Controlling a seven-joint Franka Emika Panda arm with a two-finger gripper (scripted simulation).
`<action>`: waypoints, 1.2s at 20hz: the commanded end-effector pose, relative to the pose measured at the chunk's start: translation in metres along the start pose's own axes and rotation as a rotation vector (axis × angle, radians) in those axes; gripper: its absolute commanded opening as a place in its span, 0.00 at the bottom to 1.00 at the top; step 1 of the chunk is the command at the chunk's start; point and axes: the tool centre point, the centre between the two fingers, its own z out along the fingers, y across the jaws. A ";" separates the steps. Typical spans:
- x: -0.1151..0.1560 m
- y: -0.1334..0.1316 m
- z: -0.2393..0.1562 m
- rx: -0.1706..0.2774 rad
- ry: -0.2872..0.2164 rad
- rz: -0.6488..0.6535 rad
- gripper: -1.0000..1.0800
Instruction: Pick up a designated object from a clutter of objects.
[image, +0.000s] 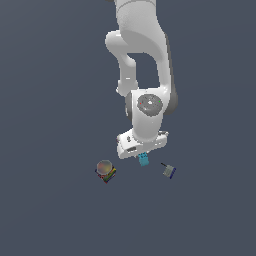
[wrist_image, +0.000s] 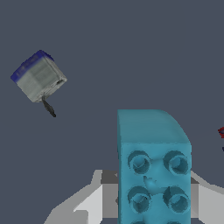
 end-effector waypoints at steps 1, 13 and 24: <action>-0.014 0.006 -0.018 -0.001 0.002 0.000 0.00; -0.080 0.033 -0.101 0.001 0.002 0.000 0.00; -0.144 0.060 -0.183 0.004 0.003 0.000 0.00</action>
